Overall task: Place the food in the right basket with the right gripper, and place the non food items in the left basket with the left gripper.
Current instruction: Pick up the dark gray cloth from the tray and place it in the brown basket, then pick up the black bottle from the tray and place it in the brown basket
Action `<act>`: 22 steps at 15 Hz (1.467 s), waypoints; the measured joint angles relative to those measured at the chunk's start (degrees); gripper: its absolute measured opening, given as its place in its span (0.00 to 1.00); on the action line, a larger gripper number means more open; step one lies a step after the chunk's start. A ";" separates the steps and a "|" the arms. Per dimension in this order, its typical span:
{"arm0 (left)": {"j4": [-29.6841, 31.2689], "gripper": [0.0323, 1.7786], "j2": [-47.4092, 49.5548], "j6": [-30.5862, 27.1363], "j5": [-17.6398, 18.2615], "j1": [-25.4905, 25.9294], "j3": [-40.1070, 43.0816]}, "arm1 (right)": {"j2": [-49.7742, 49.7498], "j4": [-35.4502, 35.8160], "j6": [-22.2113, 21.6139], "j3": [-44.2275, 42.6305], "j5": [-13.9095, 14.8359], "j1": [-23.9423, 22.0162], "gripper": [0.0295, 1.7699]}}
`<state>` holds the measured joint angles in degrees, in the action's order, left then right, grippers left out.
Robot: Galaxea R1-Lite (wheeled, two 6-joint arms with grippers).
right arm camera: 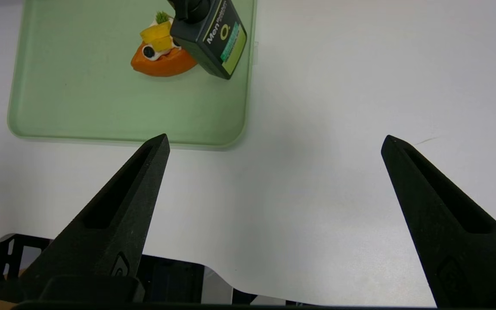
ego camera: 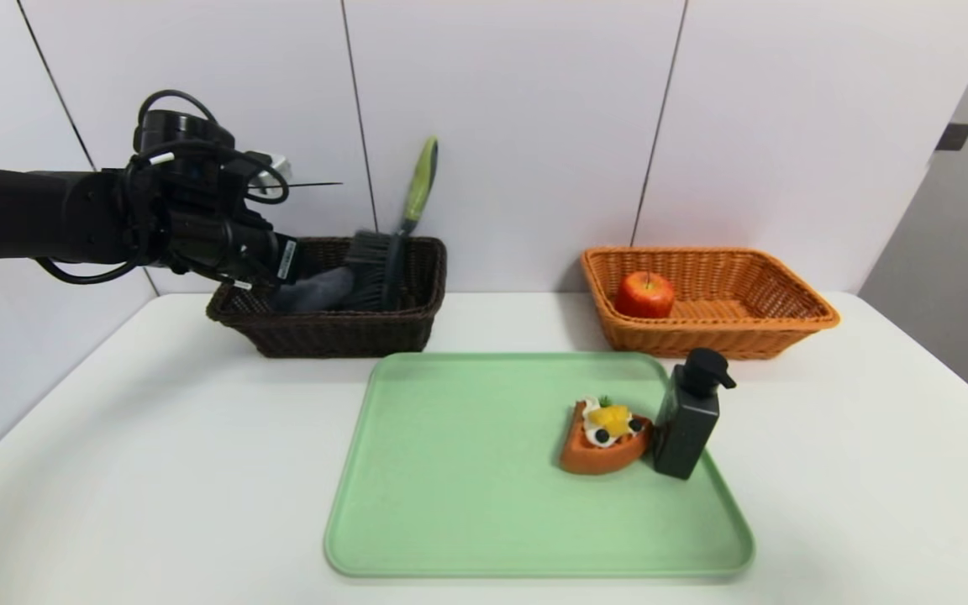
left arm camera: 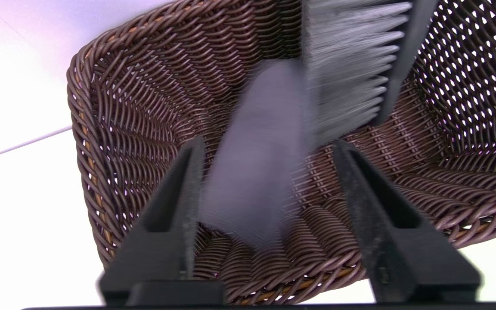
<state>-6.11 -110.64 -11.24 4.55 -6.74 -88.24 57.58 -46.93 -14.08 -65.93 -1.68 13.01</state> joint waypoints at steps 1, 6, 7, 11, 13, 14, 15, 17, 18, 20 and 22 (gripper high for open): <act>0.00 0.65 0.13 0.05 0.05 0.11 0.00 | 0.00 0.00 0.02 0.00 0.00 0.00 0.96; -0.23 0.80 2.45 0.20 0.13 0.99 -0.55 | -0.05 0.00 0.11 0.00 -0.32 -0.02 0.96; -0.43 0.81 3.45 0.27 0.18 1.12 -0.49 | -0.06 0.00 0.09 0.00 -0.40 -0.02 0.96; -5.35 0.87 9.73 4.38 2.43 1.16 0.28 | -0.09 0.05 0.17 -0.11 -0.51 0.05 0.96; -8.66 0.89 13.29 6.21 3.11 1.12 1.06 | -0.11 0.09 0.28 -0.15 -0.62 0.09 0.96; -9.30 0.90 14.91 6.67 3.17 1.07 2.13 | -0.11 0.09 0.26 -0.15 -0.63 0.11 0.96; -9.48 0.91 16.57 6.81 3.22 0.94 3.69 | -0.11 0.07 0.26 -0.15 -0.63 0.16 0.96; -9.55 0.92 19.44 6.92 3.28 0.41 6.77 | -0.09 0.09 0.20 -0.11 -0.60 0.38 0.96; -9.55 0.92 20.78 6.97 3.33 -0.30 8.36 | -0.09 0.09 0.17 -0.09 -0.60 0.49 0.96; -8.83 0.93 22.86 6.81 4.10 -2.27 11.86 | -0.11 0.11 0.11 -0.02 -0.55 0.57 0.96; -7.89 0.94 24.52 6.62 6.83 -5.41 15.36 | -0.11 0.11 0.11 0.09 -0.51 0.60 0.96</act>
<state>-13.99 -86.13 -4.62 11.37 -12.15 -72.88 57.47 -46.82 -13.97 -65.84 -2.19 13.60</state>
